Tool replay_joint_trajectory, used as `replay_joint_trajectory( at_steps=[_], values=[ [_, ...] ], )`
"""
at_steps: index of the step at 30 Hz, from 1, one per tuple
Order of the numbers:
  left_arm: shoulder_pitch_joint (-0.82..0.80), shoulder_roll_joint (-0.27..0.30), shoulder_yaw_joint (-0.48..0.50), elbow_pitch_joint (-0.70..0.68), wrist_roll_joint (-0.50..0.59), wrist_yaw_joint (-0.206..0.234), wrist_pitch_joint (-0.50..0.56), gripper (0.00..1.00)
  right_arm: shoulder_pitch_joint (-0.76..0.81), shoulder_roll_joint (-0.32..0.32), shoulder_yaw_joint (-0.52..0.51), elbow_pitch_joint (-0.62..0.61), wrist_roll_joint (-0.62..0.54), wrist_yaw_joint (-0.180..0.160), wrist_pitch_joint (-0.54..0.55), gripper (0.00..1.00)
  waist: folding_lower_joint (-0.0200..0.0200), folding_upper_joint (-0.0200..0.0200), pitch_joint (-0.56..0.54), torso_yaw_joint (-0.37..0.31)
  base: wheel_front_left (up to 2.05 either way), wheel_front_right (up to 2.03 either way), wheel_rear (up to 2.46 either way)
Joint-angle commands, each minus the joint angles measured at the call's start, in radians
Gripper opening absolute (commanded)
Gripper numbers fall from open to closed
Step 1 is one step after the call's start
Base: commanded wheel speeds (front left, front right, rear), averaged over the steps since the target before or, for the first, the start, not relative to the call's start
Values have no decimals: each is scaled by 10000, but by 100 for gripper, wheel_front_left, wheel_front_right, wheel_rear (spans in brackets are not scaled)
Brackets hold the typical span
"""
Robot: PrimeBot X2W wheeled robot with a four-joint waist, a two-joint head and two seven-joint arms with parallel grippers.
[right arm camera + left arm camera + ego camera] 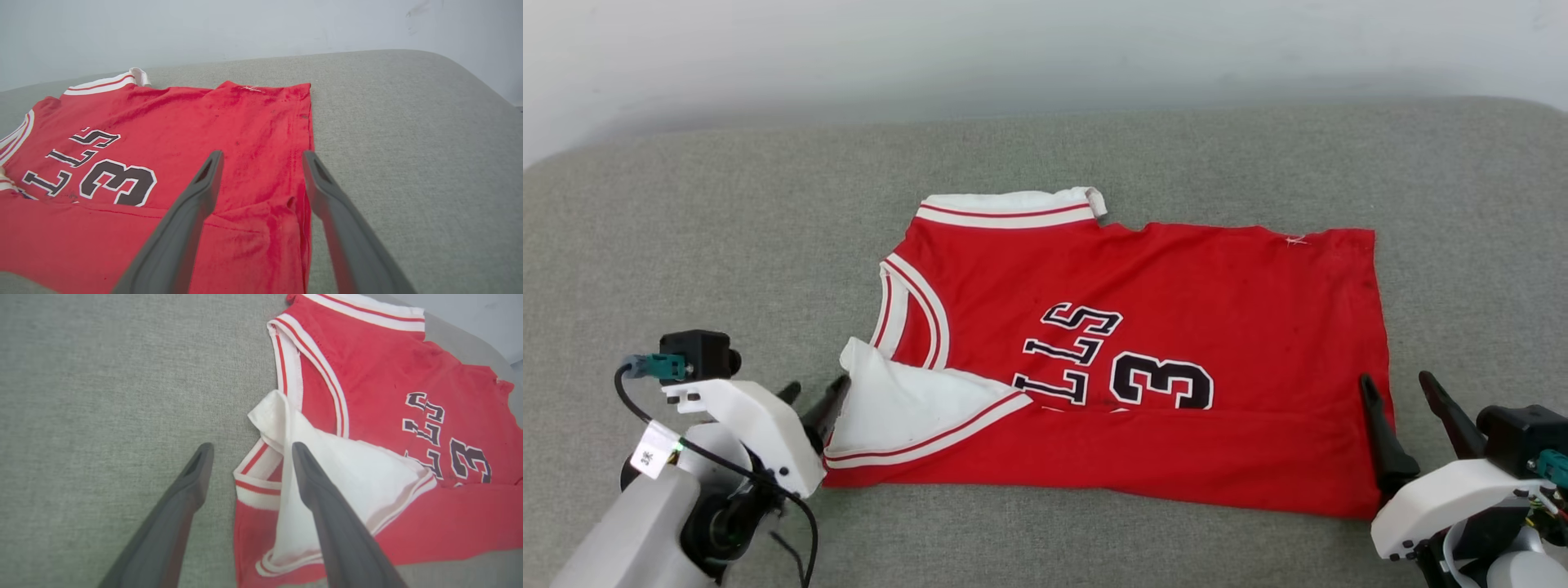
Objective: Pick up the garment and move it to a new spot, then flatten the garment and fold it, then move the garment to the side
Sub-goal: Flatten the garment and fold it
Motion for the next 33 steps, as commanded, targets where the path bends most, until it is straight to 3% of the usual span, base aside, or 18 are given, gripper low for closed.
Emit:
replay_joint_trajectory(
  at_steps=[1,4,10,17,18,19,20,33],
  values=[
    [206,219,-75,-254,-166,48,507,100,129,59,-13,-145,-71,-11,54,100,-1,0,-71,-33,0,0,0],
    [391,605,-143,-853,-582,168,1673,100,254,142,-11,-290,-84,-11,171,100,-1,0,-107,-96,0,0,0],
    [762,1205,-260,-1833,-1099,838,3306,100,241,283,11,-505,-25,-11,329,100,-1,0,154,-309,0,0,0],
    [1032,1039,-609,-1839,-1551,1079,4348,100,70,390,-4,-423,116,-11,534,100,-1,0,533,-552,0,0,0],
    [1034,1000,-654,-1797,-1573,1117,4432,40,54,392,-4,-389,165,-11,639,100,-1,0,561,-574,0,0,0],
    [1033,962,-693,-1775,-1608,1127,4493,4,43,397,-21,-367,236,-11,746,100,-1,0,590,-600,0,0,0],
    [1037,911,-723,-1768,-1636,1119,4537,0,29,398,-77,-333,320,-11,902,100,-1,0,604,-619,0,0,0],
    [612,1337,-238,-2345,-1159,802,3460,0,-167,-126,-207,-25,985,-9,4619,100,-1,0,563,-497,0,0,0]
  ],
)
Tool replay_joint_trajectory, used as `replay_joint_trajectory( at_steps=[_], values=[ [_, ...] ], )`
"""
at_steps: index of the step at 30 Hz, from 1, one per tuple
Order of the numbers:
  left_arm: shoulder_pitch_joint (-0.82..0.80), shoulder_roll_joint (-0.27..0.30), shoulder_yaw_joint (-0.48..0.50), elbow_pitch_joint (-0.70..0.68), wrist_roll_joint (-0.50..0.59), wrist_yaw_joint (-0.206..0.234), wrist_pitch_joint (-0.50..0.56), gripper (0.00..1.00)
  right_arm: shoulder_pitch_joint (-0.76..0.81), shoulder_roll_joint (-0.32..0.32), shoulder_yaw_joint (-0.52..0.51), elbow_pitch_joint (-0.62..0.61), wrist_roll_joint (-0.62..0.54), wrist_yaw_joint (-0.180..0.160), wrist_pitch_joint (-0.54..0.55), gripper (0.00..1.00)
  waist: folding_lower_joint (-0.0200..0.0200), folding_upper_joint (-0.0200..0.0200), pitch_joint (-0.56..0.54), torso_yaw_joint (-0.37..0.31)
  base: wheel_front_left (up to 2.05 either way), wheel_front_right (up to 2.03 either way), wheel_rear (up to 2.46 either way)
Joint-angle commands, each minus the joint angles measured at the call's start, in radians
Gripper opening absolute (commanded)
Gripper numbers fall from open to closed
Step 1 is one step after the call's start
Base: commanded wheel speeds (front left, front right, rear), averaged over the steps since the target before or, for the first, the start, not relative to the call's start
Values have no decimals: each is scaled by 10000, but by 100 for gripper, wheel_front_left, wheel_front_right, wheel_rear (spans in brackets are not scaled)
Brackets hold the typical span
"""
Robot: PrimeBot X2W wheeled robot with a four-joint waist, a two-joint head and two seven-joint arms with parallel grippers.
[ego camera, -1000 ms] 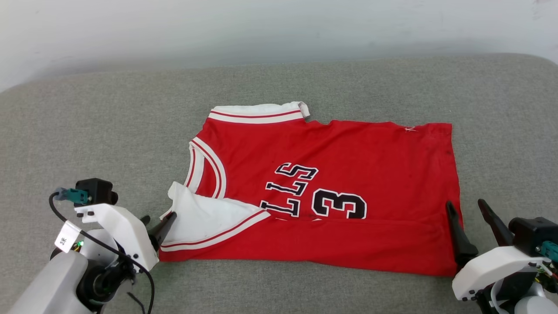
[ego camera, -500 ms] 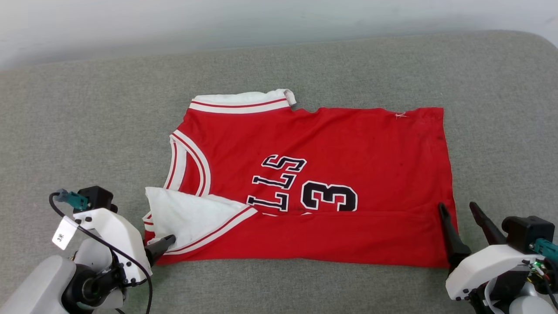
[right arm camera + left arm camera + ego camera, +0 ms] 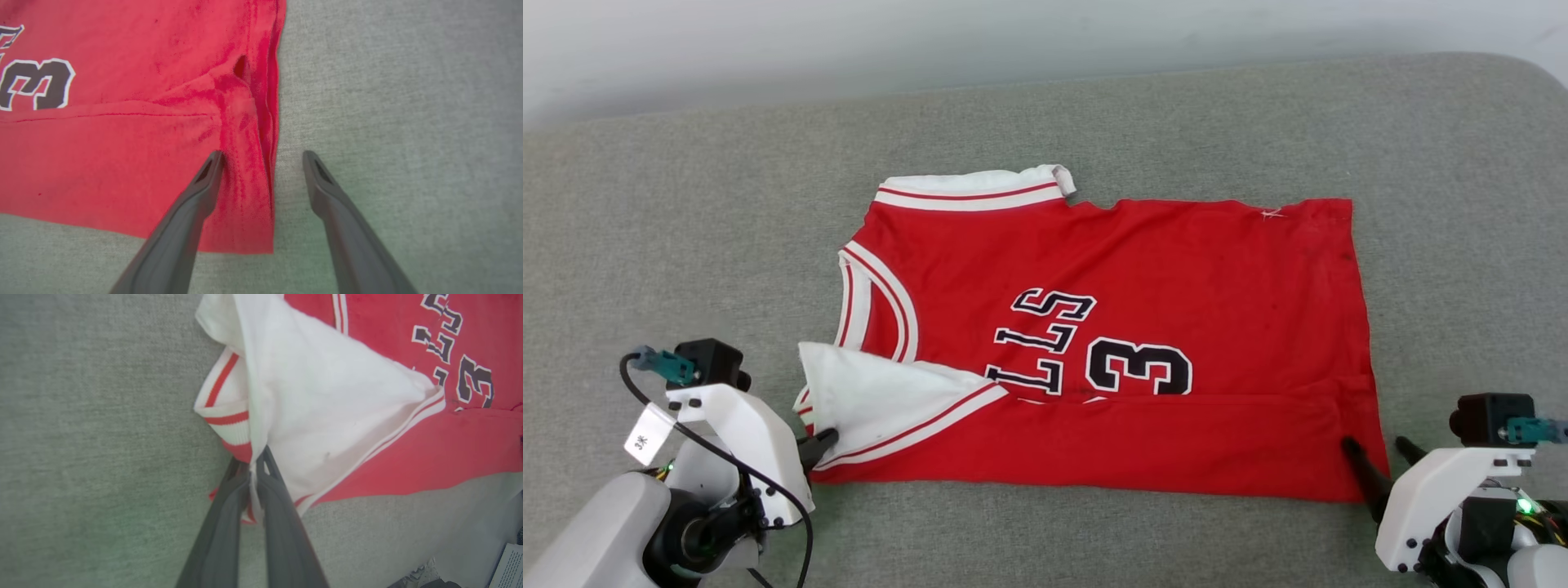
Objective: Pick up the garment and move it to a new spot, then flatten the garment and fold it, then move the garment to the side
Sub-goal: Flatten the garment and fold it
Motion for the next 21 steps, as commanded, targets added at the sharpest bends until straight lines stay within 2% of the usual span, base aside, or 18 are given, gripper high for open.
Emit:
replay_joint_trajectory(
  at_steps=[1,7,8,9,10,11,21],
  values=[
    [-129,68,55,-150,72,-33,-130,0,-182,-133,119,24,153,-7,459,100,0,0,18,65,0,0,0],
    [-222,69,51,-456,233,-74,-312,0,-298,-275,705,561,663,-4,2172,100,0,0,142,250,0,0,0],
    [-227,25,35,-487,259,-75,-343,0,-291,-247,775,656,782,0,2378,42,0,0,163,273,0,0,0],
    [-210,-16,5,-516,263,-52,-366,0,-290,-228,840,742,876,9,2586,27,0,0,178,295,0,0,0],
    [-210,-16,5,-516,263,-52,-366,0,-290,-228,840,742,876,9,2586,27,0,0,178,295,0,0,0],
    [-181,-57,4,-524,246,-113,-433,0,-318,-240,862,785,959,9,2797,0,0,0,213,331,0,0,0],
    [-4,-186,166,-269,92,-309,-824,0,-457,-555,629,368,870,-9,2430,0,0,0,49,344,0,0,0]
  ],
)
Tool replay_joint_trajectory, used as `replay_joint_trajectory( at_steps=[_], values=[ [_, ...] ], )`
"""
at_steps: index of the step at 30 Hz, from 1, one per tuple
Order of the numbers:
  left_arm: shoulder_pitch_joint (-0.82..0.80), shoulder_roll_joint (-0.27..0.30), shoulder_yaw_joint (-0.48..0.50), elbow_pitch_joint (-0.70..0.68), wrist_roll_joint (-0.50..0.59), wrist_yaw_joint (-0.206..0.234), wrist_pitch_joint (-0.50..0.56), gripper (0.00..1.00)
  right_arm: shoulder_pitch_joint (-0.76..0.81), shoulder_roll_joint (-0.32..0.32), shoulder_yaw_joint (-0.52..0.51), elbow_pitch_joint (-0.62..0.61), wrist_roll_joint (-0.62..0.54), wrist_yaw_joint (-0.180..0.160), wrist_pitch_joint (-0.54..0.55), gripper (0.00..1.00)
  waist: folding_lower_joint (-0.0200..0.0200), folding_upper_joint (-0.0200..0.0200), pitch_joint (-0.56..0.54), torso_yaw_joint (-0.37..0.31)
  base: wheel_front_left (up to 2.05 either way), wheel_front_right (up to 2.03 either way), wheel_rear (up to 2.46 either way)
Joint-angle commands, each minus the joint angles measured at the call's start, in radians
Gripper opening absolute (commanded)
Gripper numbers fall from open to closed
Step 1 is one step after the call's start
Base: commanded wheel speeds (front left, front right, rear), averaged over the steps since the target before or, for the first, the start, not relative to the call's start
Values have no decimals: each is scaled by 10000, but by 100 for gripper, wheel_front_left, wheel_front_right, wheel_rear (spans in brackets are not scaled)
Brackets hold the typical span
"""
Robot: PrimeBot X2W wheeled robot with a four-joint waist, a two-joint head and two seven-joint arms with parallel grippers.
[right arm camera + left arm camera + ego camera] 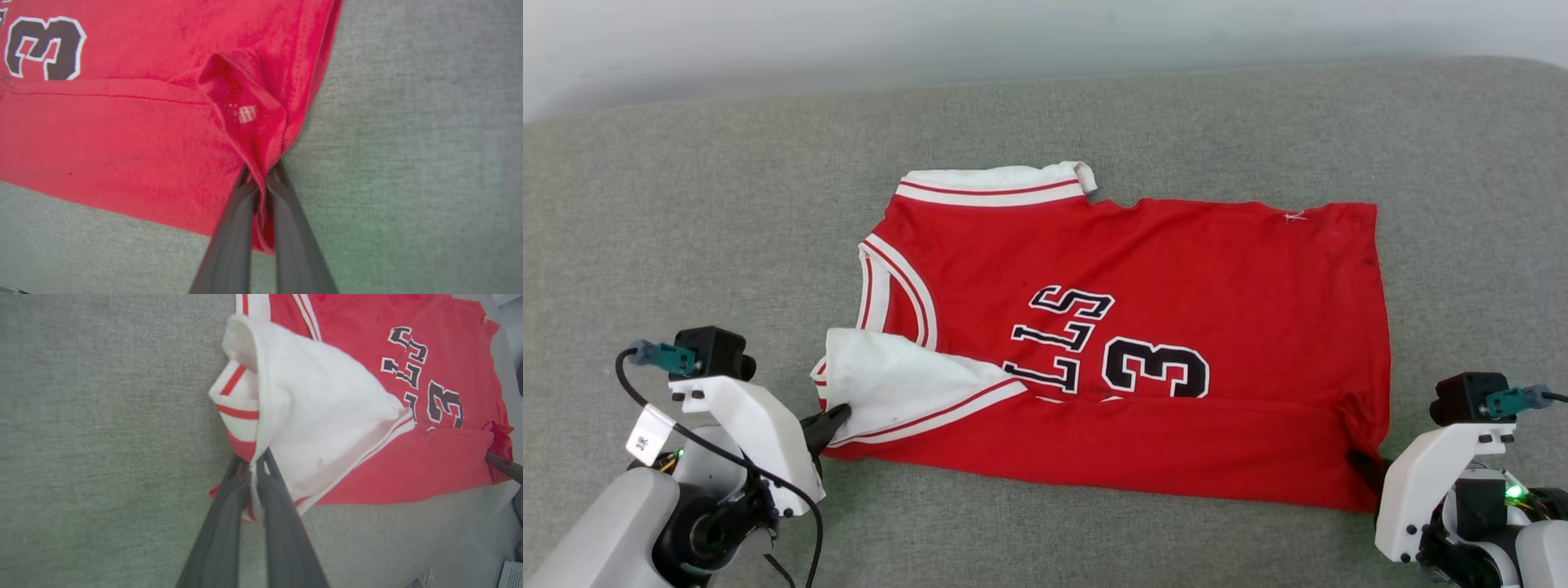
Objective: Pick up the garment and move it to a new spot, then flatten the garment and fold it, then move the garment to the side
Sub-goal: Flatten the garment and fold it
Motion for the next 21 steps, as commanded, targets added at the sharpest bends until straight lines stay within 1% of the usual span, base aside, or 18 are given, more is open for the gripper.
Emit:
replay_joint_trajectory(
  at_steps=[1,7,9,13,21],
  values=[
    [117,-7,50,37,33,30,-88,0,94,-29,37,91,-78,-11,6,0,0,-1,-97,1,0,0,0],
    [511,-83,133,194,-53,303,-320,0,299,-180,239,-54,-87,-9,-301,0,0,-1,-620,24,0,0,0],
    [706,-97,123,211,-95,332,-358,0,405,-236,323,-71,-69,-9,-338,0,0,-1,-855,65,0,0,0],
    [1213,-110,167,173,-285,471,-386,0,683,-316,507,-138,140,-8,-77,0,0,-1,-1295,169,0,0,0],
    [2523,174,370,-141,-600,1070,-468,0,1350,-516,903,-569,421,-8,290,0,0,-1,-2035,435,0,0,0]
  ],
)
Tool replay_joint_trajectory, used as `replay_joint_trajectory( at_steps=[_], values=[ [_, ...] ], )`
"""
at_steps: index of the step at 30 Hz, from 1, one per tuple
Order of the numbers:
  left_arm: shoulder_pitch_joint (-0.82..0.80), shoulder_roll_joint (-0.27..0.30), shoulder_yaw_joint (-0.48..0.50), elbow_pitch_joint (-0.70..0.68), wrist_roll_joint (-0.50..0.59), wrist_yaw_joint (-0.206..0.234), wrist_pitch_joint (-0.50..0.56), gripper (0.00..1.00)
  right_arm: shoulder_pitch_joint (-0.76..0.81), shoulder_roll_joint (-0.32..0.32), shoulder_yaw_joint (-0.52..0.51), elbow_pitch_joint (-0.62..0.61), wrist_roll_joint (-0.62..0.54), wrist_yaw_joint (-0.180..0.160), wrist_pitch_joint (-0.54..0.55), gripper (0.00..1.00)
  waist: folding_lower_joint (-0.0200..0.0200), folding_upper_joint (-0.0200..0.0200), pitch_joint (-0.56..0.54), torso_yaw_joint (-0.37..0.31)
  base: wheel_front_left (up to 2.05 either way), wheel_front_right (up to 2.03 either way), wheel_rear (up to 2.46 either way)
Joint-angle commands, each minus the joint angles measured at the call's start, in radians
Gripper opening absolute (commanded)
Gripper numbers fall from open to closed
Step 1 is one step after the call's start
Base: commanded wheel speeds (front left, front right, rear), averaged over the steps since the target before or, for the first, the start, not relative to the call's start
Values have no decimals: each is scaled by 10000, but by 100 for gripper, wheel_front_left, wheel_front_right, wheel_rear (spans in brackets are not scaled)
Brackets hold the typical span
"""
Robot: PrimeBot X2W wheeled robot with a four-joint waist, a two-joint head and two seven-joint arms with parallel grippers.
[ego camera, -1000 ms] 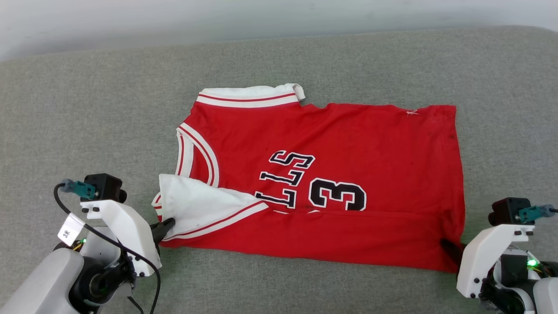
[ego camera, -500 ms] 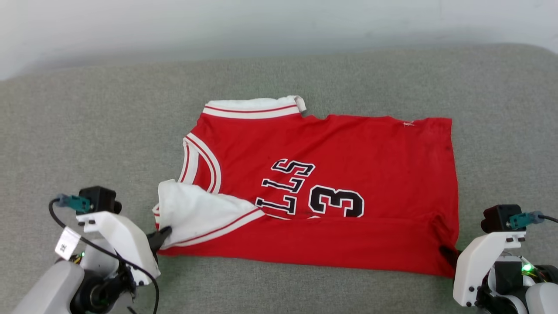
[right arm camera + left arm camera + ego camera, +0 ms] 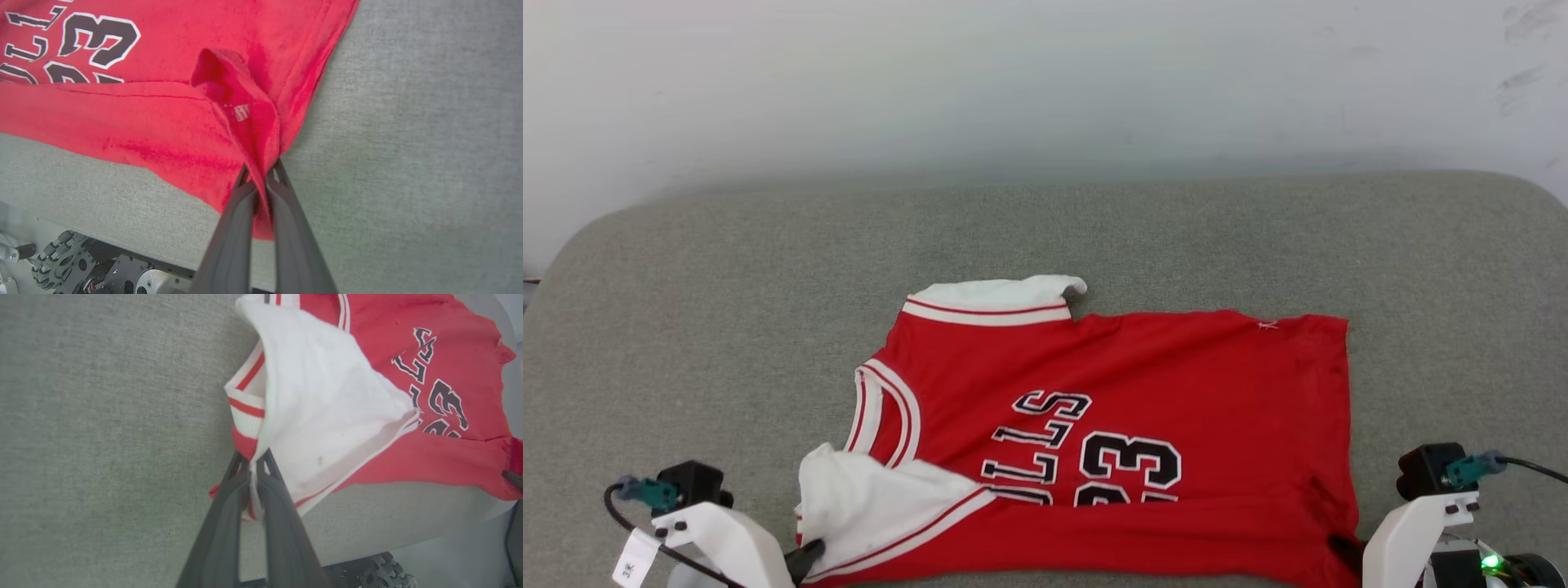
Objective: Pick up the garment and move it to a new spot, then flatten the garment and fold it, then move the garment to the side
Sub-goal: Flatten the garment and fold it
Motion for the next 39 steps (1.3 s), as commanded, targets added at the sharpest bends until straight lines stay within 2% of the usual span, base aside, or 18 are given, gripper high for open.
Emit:
replay_joint_trajectory(
  at_steps=[1,6,10,11,12,13,14,15,16,17,25,30,37,38,39],
  values=[
    [308,162,114,-32,-105,96,-28,0,215,-51,26,-83,75,-4,57,0,1,0,-218,121,0,0,0],
    [1242,349,345,-231,-411,389,-131,0,787,-52,23,-358,124,-6,281,0,1,0,-502,238,0,0,0],
    [1683,207,326,-417,-524,480,-239,0,1213,-19,-31,-487,58,-6,199,0,1,0,-526,285,0,0,0],
    [1705,141,311,-422,-511,509,-291,0,1297,36,-99,-425,41,-6,153,19,1,0,-519,301,0,0,0],
    [1736,71,226,-415,-510,503,-238,0,1385,100,-138,-366,57,-6,124,64,1,0,-510,311,0,0,0],
    [1694,-10,189,-436,-459,467,-317,0,1432,151,-169,-301,83,-6,79,100,1,0,-500,312,0,0,0],
    [1611,-79,193,-413,-429,427,-407,0,1443,174,-199,-287,76,-6,-38,100,1,0,-491,314,0,0,0],
    [1553,-145,143,-353,-432,397,-399,9,1467,194,-239,-273,49,-6,-195,100,1,0,-479,319,0,0,0],
    [1489,-172,84,-318,-354,380,-389,35,1500,230,-240,-254,11,-4,-376,100,1,0,-467,316,0,0,0],
    [1379,-199,82,-303,-278,342,-494,98,1510,255,-209,-279,-8,-4,-607,100,1,0,-460,307,0,0,0],
    [749,-63,50,-333,475,189,-1133,100,1071,463,-468,-640,-429,-4,-3638,100,1,0,-443,164,0,0,0],
    [106,-85,-5,-530,1529,131,-2231,100,728,727,-825,-853,-1031,-4,-5283,100,1,0,-425,84,0,0,0],
    [-598,-600,279,-708,2667,156,-4475,100,289,1020,-1167,-1393,-1481,-4,-6049,100,1,0,-43,-92,0,0,0],
    [-598,-600,279,-708,2667,156,-4475,100,289,1020,-1167,-1393,-1481,-4,-6049,100,1,0,-43,-92,0,0,0],
    [-798,-697,394,-727,2893,121,-5045,100,78,1035,-1193,-1631,-1553,-4,-6124,100,1,0,185,-168,0,0,0]
  ],
)
